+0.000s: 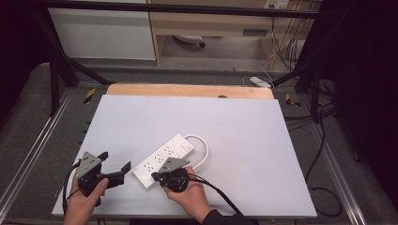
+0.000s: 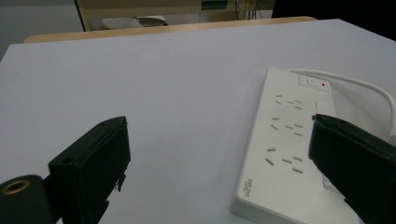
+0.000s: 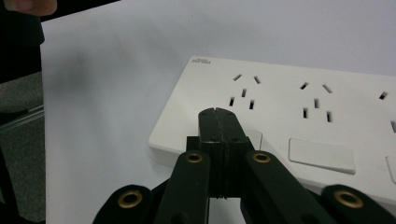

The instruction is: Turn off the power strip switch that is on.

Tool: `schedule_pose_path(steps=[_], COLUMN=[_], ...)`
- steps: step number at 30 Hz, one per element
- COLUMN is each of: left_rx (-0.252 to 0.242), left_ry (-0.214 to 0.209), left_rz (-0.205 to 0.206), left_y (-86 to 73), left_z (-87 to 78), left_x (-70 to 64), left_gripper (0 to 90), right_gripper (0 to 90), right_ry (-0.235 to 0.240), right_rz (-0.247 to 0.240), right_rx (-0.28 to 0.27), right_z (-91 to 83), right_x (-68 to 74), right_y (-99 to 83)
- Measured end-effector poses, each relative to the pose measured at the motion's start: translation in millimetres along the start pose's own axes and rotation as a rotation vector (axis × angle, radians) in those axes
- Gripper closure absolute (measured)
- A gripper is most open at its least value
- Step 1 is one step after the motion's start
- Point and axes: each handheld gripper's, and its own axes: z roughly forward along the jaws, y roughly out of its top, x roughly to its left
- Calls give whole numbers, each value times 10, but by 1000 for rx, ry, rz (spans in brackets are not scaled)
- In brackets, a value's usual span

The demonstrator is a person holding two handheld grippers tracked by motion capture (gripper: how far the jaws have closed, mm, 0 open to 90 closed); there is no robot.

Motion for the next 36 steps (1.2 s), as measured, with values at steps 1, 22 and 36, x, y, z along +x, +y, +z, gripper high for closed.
schedule_pose_path(steps=[1, 22, 36], left_rx=[1, 2, 3], left_ry=[0, -1, -2], left_rz=[-2, -3, -2], left_y=[0, -1, -1], left_z=[-1, -1, -4], left_x=[-1, -4, 4], left_gripper=[54, 55, 55], right_gripper=[900, 900, 900], right_ry=[2, 7, 8], right_rz=[5, 0, -23], right_rx=[-2, -26, -22], right_z=[0, 50, 67], right_x=[-1, 8, 33], right_y=[-3, 32, 29])
